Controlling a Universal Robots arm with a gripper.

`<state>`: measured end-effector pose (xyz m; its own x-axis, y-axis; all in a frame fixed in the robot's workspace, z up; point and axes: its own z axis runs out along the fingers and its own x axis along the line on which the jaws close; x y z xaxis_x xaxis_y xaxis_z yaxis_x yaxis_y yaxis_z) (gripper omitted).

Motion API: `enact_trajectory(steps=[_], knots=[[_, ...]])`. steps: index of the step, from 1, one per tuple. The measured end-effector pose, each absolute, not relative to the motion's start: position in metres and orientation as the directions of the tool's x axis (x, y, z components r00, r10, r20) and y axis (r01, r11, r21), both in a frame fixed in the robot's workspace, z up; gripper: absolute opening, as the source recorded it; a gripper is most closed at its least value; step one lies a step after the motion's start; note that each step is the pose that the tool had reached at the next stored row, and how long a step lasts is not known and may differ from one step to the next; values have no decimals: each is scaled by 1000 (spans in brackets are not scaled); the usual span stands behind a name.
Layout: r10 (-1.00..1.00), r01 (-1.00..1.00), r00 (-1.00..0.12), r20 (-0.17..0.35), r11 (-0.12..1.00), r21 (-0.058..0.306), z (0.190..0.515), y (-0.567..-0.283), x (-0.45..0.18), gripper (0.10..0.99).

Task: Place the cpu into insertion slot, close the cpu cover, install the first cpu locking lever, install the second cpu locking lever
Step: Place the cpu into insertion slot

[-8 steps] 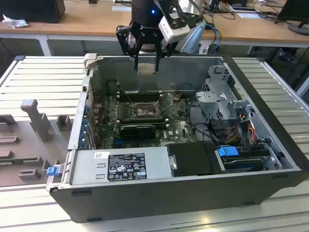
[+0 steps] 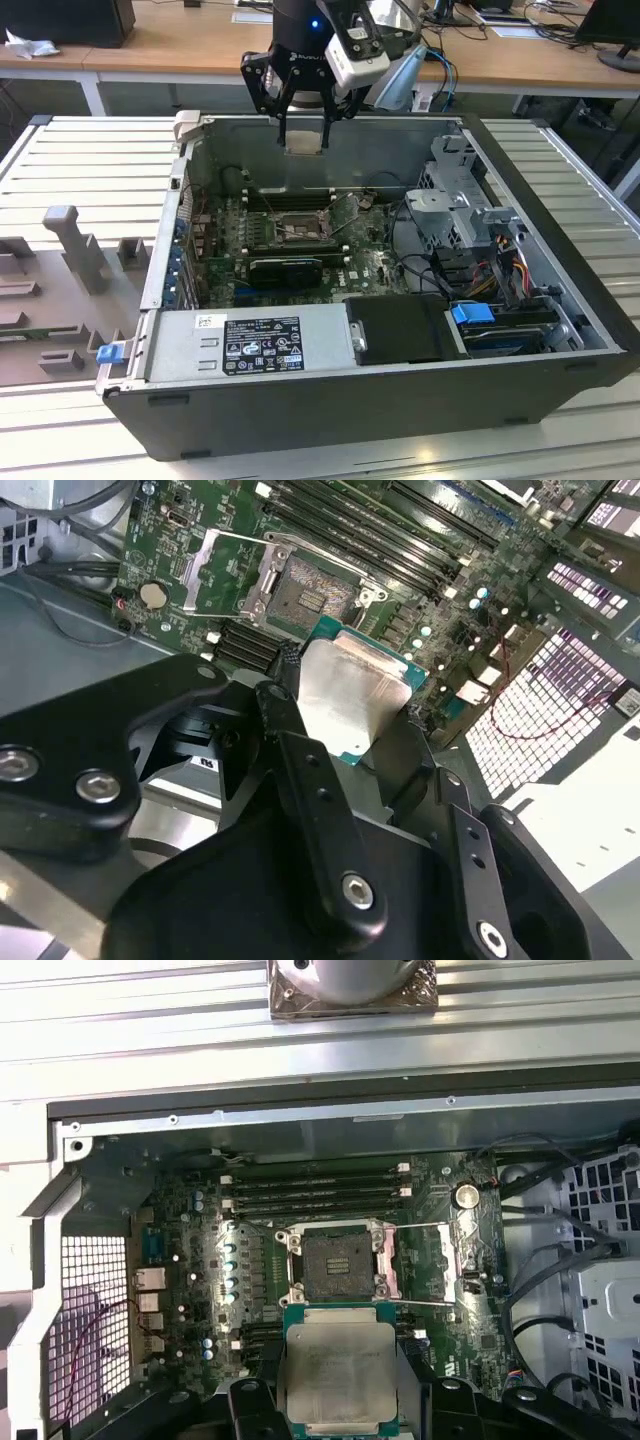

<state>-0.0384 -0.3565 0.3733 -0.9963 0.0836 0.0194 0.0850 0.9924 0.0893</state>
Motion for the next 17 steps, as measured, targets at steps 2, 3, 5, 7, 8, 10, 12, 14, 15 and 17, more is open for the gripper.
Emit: enact_trajectory(steps=[2,3,5,7,8,10,12,14,15,17], knots=[[86,88,-996,19,992,89,373,-357,-38,533],[87,88,-996,19,992,89,373,-357,-38,533],[87,88,-996,21,992,88,372,-356,-38,533],[88,90,-996,25,992,87,372,-357,-38,533],[97,99,-995,25,991,86,371,-357,-38,533],[108,110,-994,25,990,85,371,-357,-38,533],[112,114,-993,25,990,85,371,-357,-38,533],[116,118,-993,25,989,85,371,-357,-38,533],[118,120,-993,25,989,85,371,-357,-38,533],[123,125,-992,25,989,85,371,-356,-38,533]])
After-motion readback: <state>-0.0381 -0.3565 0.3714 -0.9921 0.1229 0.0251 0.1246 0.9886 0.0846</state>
